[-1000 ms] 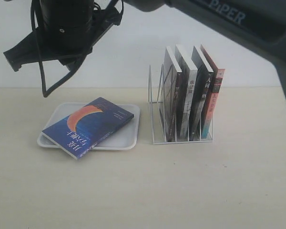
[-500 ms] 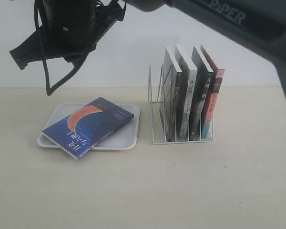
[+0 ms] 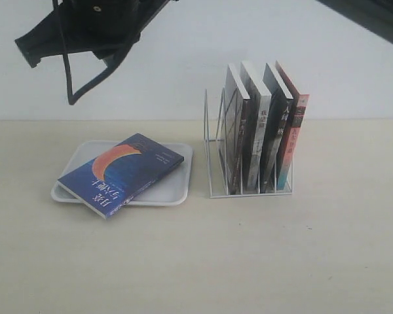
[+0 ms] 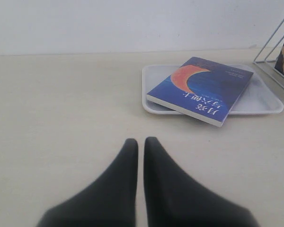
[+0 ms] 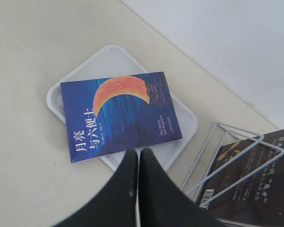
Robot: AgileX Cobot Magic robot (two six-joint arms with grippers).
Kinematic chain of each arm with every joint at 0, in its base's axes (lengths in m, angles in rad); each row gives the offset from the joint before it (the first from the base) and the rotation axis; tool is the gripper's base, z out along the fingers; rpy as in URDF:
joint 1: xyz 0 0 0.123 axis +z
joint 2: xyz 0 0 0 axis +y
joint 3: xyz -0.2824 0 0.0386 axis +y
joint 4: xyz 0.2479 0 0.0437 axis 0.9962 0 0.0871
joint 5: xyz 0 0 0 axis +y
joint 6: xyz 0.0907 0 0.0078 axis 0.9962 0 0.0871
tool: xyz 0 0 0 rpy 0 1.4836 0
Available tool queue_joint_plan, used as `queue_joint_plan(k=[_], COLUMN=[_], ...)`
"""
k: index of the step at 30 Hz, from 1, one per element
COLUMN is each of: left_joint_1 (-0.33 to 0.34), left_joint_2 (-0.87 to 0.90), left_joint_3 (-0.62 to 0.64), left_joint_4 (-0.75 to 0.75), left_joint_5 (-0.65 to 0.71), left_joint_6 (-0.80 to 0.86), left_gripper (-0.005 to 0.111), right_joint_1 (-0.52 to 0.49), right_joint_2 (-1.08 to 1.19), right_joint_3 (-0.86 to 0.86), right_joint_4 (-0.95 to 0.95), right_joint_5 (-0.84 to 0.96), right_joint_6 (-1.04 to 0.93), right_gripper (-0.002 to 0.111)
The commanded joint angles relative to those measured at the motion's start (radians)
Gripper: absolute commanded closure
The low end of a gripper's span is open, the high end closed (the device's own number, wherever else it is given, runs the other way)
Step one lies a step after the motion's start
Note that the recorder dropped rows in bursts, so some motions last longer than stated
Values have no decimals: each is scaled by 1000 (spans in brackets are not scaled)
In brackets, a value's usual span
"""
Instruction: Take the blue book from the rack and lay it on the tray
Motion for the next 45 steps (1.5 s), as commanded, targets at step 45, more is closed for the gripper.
queue_joint_plan(k=[45], left_joint_1=[3], left_joint_2=[-5], left_joint_3=[3], left_joint_4=[1], left_joint_5=[-14], left_joint_6=[3], left_gripper=[103], right_joint_1=[-760], right_joint_2=[-1697], right_joint_3=[1894], right_joint_4=[-646], right_joint_5=[-938], right_joint_6=[906], right_gripper=[108])
